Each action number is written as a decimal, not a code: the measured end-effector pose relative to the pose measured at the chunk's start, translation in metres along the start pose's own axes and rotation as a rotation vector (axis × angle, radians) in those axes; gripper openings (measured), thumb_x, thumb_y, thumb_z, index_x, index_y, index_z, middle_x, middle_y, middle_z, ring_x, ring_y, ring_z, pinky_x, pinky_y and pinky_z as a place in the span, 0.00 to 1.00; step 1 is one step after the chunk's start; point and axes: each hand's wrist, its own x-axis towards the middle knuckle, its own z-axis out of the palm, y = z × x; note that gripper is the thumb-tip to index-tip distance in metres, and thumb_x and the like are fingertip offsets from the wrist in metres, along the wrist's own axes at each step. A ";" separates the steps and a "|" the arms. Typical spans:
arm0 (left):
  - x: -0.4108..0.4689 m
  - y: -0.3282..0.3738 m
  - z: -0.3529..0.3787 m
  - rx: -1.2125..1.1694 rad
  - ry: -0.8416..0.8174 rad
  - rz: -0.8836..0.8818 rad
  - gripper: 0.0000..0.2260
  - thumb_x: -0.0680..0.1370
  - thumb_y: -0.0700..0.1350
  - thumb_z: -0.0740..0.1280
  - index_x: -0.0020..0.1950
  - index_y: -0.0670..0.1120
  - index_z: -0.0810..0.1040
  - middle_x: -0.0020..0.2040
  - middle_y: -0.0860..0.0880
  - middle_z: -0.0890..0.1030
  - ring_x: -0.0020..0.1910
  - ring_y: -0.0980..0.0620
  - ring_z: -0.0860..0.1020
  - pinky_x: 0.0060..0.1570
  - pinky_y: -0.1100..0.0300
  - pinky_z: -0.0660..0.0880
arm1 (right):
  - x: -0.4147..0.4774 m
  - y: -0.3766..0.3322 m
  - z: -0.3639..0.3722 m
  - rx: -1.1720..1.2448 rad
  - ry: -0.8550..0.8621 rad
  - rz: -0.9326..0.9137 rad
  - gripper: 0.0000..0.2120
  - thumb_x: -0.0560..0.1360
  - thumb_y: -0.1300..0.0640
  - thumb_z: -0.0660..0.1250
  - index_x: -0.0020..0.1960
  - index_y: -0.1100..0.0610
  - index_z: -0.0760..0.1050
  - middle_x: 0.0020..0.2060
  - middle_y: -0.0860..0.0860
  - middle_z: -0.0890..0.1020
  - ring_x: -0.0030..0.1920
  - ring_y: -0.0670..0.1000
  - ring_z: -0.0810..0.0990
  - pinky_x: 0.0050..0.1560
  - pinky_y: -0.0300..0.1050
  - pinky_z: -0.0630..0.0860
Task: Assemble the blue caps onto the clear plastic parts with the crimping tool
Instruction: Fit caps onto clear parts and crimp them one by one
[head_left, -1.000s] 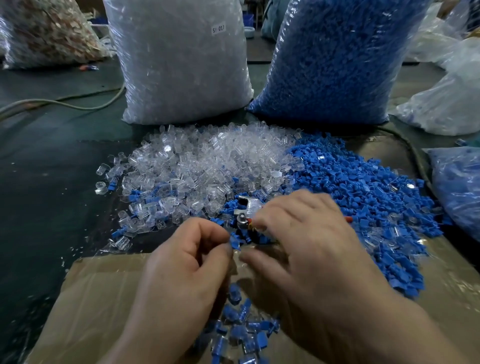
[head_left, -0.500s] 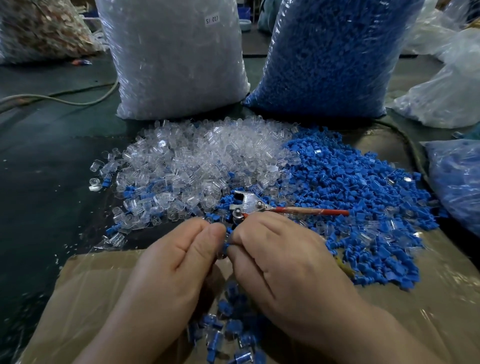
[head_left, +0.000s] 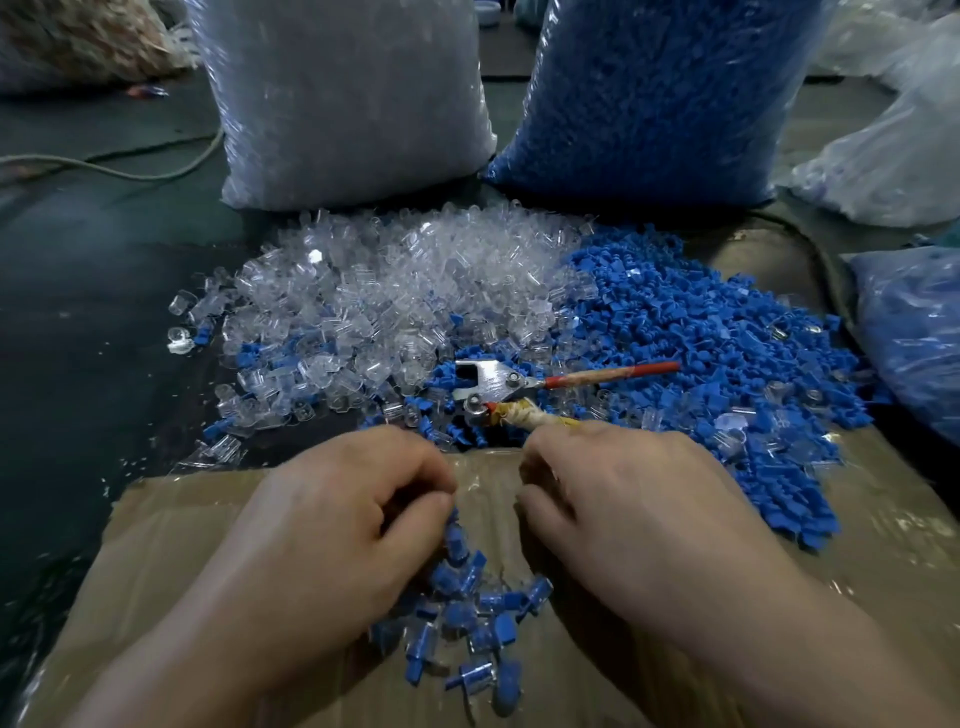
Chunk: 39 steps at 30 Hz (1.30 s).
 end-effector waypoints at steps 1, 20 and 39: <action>0.000 0.001 0.001 0.010 -0.036 0.018 0.07 0.73 0.60 0.62 0.45 0.61 0.77 0.45 0.67 0.78 0.44 0.66 0.77 0.36 0.70 0.69 | 0.001 0.002 0.001 0.006 0.034 0.008 0.10 0.79 0.40 0.53 0.52 0.44 0.67 0.44 0.43 0.76 0.43 0.50 0.77 0.42 0.50 0.76; 0.012 -0.009 0.012 0.227 0.055 -0.056 0.22 0.73 0.57 0.60 0.63 0.52 0.80 0.61 0.56 0.77 0.57 0.53 0.76 0.60 0.61 0.69 | 0.028 -0.012 0.017 -0.089 0.034 -0.070 0.21 0.79 0.37 0.52 0.68 0.45 0.60 0.48 0.51 0.65 0.53 0.56 0.71 0.41 0.49 0.65; 0.012 -0.007 0.012 0.091 0.075 -0.116 0.08 0.70 0.55 0.71 0.47 0.58 0.77 0.45 0.63 0.74 0.47 0.61 0.72 0.46 0.68 0.66 | 0.028 -0.013 0.016 0.037 0.039 -0.118 0.02 0.81 0.51 0.59 0.53 0.47 0.67 0.42 0.46 0.67 0.42 0.50 0.67 0.39 0.46 0.62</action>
